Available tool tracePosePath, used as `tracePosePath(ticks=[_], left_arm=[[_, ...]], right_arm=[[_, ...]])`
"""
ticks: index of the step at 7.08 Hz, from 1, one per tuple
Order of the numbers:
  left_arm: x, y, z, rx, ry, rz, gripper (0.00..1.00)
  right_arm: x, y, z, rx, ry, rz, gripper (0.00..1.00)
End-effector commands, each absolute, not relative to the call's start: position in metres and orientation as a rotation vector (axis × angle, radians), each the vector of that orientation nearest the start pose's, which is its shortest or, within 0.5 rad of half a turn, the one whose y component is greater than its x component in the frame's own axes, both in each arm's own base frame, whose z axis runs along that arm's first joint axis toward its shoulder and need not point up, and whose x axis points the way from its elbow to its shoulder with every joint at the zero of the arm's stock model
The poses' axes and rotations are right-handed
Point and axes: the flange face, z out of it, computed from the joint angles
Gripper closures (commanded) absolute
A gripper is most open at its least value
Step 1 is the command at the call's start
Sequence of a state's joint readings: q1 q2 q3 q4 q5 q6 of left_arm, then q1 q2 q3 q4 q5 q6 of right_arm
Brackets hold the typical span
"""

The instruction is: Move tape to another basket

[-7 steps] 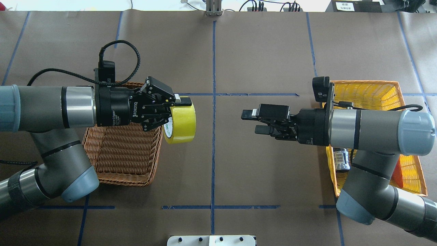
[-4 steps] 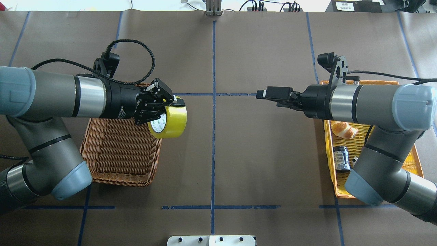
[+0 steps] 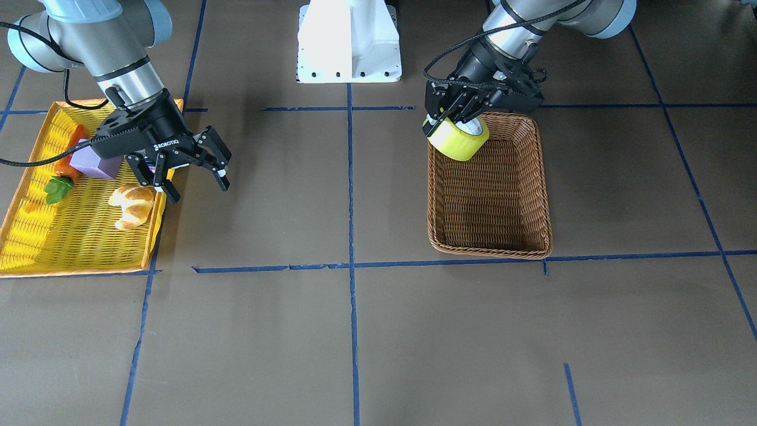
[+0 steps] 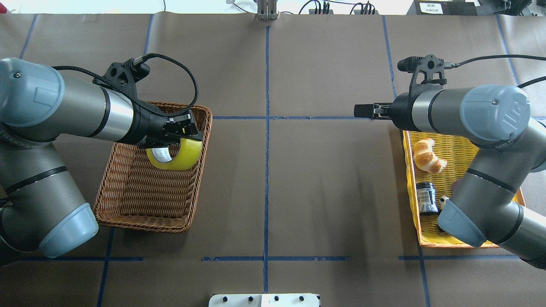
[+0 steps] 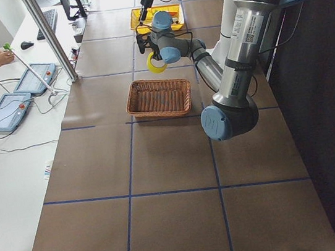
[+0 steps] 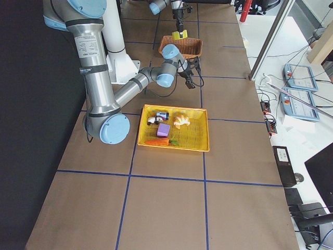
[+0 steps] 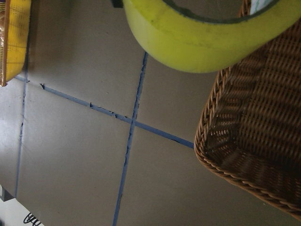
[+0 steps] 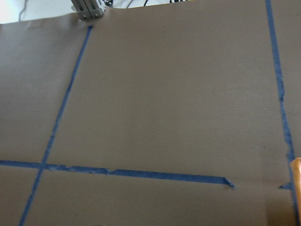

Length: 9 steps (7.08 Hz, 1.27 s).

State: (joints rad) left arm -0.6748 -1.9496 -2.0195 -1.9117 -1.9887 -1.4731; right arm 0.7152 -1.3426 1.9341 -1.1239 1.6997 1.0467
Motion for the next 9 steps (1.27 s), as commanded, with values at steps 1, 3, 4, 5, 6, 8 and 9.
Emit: tracePosePath(ticks=[1, 3, 4, 5, 6, 8, 9], left_arm=[[0.38, -0.416, 0.25, 0.116, 1.068, -0.139, 0.99], [0.403, -0.431, 0.29, 0.094, 0.988, -0.124, 0.99], [0.411, -0.436, 0.301, 0.085, 0.969, -0.128, 0.98], [0.417, -0.439, 0.311, 0.074, 0.951, -0.131, 0.98], [0.431, -0.435, 0.319, 0.06, 0.932, -0.12, 0.98], [0.443, -0.436, 0.33, 0.145, 0.879, -0.018, 0.97], [0.446, -0.438, 0.341, 0.137, 0.86, -0.022, 0.87]], right_arm=[[-0.313, -0.482, 0.355, 0.478, -0.69, -0.082, 0.0], [-0.204, -0.523, 0.378, 0.338, -0.709, -0.213, 0.0], [-0.149, -0.539, 0.397, 0.3, -0.725, -0.278, 0.0], [-0.109, -0.551, 0.42, 0.267, -0.723, -0.323, 0.0], [-0.085, -0.553, 0.438, 0.258, -0.7, -0.363, 0.0], [-0.058, -0.54, 0.469, 0.231, -0.694, -0.353, 0.0], [-0.046, -0.534, 0.48, 0.218, -0.702, -0.329, 0.0]])
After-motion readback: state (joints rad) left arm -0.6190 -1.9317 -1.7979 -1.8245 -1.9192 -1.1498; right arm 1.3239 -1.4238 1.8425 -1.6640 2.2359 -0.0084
